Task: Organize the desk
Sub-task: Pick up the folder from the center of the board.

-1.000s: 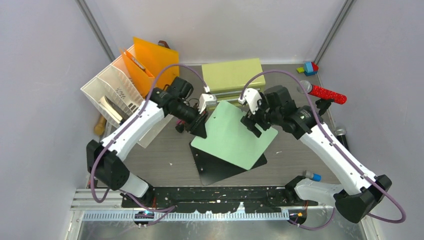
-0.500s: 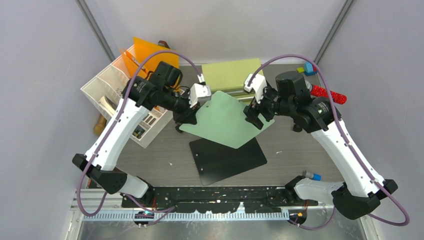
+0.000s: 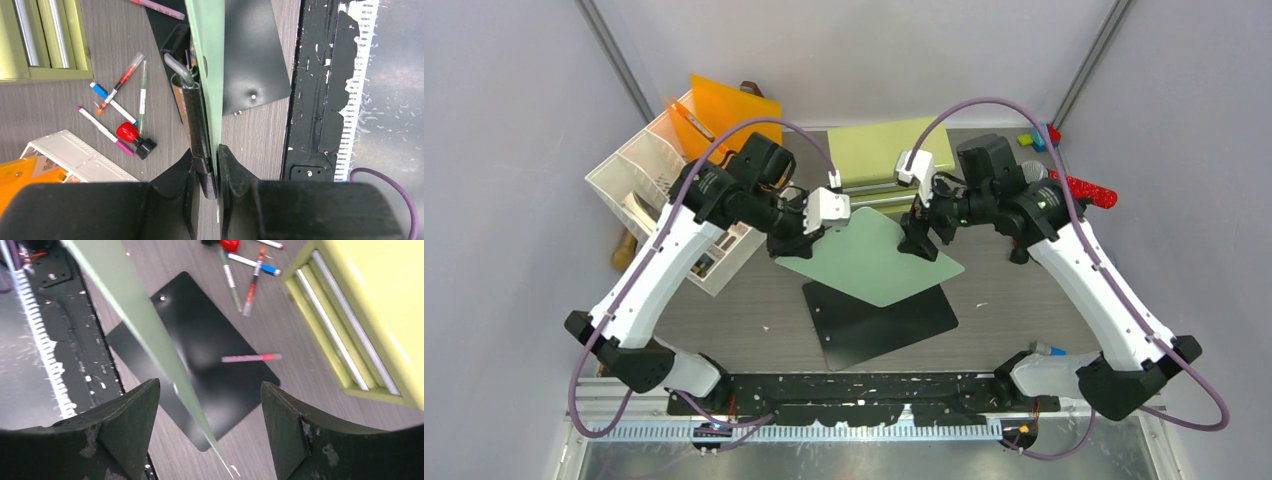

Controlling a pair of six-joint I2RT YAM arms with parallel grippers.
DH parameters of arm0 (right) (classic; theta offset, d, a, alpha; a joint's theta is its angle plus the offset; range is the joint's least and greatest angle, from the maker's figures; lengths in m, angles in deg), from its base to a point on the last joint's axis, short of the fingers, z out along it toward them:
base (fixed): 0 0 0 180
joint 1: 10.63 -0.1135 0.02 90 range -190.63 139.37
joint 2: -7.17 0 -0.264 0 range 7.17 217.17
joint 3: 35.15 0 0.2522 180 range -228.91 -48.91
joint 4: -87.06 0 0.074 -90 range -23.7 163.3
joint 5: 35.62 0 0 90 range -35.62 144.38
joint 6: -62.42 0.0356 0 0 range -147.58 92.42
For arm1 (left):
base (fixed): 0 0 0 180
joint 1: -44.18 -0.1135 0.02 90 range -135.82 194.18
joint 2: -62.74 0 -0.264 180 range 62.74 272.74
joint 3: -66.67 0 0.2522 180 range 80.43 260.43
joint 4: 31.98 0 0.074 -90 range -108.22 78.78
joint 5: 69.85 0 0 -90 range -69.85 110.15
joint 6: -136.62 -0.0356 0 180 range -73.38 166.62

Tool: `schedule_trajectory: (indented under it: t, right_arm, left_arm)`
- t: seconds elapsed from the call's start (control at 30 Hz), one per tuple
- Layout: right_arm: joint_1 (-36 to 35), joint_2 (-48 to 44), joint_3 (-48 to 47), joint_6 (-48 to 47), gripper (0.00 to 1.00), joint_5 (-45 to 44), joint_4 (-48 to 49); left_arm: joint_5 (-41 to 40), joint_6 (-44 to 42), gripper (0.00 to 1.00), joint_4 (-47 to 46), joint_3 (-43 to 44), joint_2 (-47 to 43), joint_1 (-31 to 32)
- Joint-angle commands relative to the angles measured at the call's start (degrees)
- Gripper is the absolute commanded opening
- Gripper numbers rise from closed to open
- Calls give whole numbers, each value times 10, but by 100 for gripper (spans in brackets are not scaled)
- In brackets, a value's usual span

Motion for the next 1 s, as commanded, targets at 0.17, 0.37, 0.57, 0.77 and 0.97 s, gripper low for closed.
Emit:
schedule_trajectory:
  t: [0.17,0.37,0.57,0.77,0.97]
  right_arm:
    - [-13,48,22,43,53,136,50]
    - [-16,41,57,66,7,127,82]
    - [-16,17,75,95,0,108,123]
    - [-18,18,66,105,0,97,128]
    - [-26,29,39,101,0,74,119]
  left_arm:
    - [-28,-2,0,-51,-19,-44,8]
    - [-87,36,0,-120,-53,-62,8]
    - [-139,85,11,-181,-71,-68,7]
    - [-200,147,64,-230,-68,-70,7]
    - [-223,201,92,-262,-41,-83,-25]
